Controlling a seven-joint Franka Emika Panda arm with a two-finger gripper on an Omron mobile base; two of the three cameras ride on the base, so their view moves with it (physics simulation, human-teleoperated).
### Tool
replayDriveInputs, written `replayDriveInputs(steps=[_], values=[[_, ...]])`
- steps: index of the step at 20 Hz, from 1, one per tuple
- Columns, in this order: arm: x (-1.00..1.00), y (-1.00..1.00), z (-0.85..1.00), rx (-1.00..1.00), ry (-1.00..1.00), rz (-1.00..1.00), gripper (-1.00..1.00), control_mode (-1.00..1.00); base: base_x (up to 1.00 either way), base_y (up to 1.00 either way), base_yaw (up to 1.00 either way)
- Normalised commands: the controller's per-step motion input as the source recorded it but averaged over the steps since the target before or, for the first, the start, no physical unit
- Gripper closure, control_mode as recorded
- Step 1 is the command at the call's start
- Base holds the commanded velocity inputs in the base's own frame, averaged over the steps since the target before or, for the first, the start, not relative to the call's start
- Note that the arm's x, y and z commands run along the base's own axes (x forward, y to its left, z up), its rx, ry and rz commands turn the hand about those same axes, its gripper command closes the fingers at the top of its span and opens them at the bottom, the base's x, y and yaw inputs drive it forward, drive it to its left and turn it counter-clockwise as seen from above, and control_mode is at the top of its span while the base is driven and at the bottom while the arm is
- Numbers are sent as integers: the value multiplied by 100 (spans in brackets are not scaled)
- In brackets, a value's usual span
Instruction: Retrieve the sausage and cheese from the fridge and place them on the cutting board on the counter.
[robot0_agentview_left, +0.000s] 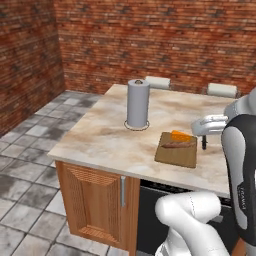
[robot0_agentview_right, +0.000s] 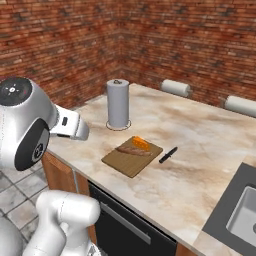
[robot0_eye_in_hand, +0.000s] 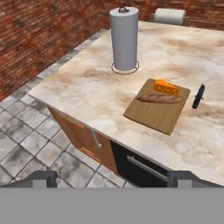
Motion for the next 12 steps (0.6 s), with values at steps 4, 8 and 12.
replayDriveInputs(steps=[4, 8, 12], values=[[0, 0, 0, 0, 0, 0, -100, 100, -45, 18, 2], [0, 0, 0, 0, 0, 0, -100, 100, -90, 1, 29], [0, 0, 0, 0, 0, 0, -100, 100, -83, 1, 44]])
